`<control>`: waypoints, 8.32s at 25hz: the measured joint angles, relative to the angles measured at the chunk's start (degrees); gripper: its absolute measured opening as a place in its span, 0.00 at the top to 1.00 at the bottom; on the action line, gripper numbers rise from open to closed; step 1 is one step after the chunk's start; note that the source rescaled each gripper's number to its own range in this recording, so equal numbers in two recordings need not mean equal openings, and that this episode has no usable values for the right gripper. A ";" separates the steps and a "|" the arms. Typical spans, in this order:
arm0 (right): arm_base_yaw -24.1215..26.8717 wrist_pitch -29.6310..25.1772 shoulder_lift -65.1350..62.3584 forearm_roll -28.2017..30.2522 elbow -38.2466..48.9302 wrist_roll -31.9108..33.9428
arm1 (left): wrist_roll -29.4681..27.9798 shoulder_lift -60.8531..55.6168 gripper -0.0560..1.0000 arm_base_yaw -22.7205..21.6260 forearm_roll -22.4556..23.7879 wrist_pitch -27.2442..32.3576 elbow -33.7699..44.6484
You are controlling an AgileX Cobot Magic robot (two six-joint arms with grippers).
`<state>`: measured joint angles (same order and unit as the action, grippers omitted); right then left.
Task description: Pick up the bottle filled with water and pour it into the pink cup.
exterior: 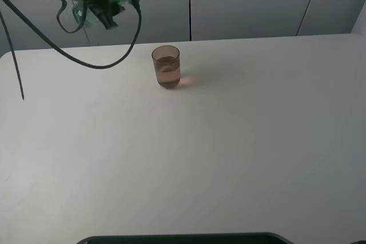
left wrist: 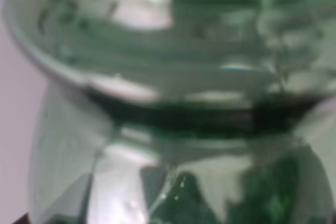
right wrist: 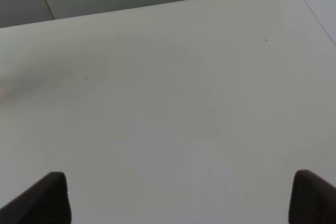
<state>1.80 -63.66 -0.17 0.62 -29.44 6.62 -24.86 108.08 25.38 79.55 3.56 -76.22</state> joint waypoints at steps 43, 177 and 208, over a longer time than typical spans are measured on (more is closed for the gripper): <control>0.00 0.00 0.00 0.00 0.00 0.00 | -21.85 -5.64 0.94 -5.39 -12.70 -11.32 0.20; 0.00 0.00 0.00 0.00 0.00 0.20 | 20.71 -37.98 0.01 -23.67 -78.83 55.88 -3.81; 0.00 0.00 0.00 0.00 0.00 0.20 | 26.29 -86.90 0.01 -24.15 -79.24 66.71 26.85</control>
<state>1.80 -63.66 -0.17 0.62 -29.44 6.82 1.43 21.18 1.23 0.31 70.27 -49.36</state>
